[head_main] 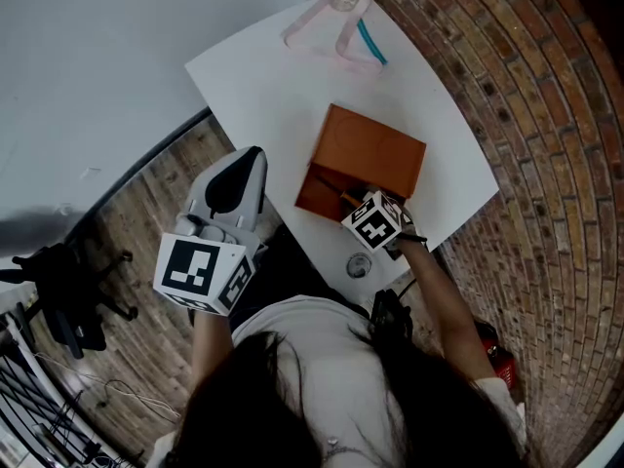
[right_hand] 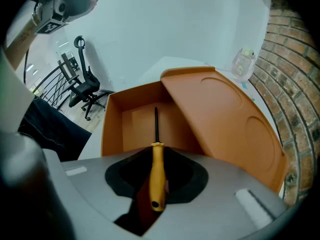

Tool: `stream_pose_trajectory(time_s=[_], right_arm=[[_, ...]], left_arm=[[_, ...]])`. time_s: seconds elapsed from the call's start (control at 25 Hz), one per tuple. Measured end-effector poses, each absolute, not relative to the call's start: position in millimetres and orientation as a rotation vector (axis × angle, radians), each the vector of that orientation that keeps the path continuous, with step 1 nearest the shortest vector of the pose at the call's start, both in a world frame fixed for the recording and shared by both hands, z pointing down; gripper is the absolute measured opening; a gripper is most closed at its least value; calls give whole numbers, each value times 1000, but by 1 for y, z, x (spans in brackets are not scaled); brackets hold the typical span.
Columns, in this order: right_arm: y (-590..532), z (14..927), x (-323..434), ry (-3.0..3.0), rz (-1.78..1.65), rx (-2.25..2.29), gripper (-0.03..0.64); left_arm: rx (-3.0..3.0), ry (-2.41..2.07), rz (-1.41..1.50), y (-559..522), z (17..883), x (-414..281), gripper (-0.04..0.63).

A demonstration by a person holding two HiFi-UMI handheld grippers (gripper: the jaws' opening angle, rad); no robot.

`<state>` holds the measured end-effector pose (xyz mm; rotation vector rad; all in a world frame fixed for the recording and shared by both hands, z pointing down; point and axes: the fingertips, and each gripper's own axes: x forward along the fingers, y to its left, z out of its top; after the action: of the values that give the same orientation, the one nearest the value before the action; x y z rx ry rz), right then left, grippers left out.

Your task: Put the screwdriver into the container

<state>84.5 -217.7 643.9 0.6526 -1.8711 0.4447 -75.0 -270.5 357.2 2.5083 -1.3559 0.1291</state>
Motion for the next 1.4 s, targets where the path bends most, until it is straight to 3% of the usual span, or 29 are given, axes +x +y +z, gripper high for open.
stream_pose_trajectory(time_s=[1.4], right_arm=[[-208, 604, 96, -1911, 473, 902, 97]], left_arm=[[2647, -1190, 117, -260, 338, -42, 0]])
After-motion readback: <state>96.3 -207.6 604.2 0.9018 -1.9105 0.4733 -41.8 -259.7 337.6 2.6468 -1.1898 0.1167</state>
